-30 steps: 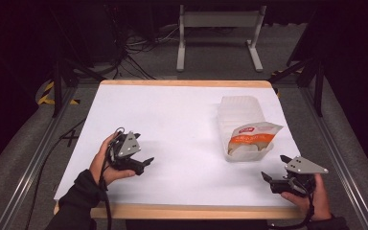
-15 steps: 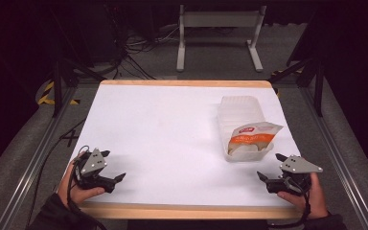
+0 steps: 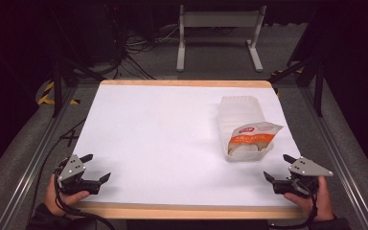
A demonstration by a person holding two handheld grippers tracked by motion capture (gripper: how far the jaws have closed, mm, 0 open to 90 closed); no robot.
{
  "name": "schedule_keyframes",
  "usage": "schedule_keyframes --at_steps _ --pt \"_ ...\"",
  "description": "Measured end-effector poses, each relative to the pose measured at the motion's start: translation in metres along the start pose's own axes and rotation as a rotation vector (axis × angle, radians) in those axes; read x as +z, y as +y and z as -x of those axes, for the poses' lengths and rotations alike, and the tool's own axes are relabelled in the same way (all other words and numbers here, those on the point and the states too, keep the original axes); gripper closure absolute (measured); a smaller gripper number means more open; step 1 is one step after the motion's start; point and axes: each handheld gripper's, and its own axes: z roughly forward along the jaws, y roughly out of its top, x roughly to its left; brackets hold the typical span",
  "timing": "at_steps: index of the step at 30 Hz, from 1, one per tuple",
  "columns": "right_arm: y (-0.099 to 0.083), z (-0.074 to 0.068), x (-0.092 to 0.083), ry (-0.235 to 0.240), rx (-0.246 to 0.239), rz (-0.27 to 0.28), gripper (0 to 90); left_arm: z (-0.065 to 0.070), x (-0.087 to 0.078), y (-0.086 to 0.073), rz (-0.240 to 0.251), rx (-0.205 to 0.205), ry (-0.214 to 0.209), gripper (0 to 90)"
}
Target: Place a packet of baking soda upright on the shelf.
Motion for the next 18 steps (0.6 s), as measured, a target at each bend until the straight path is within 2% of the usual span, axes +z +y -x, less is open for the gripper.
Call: schedule_keyframes --at_steps 8,18 --pt "-0.005 0.0022 0.002 -0.008 0.008 0.004 9.8 -0.0001 0.0009 -0.0023 0.028 -0.039 -0.023 6.7" --pt "-0.0051 -0.0004 0.0047 -0.015 -0.002 -0.009 9.7 0.001 0.0031 -0.0027 0.034 -0.054 -0.043 6.0"
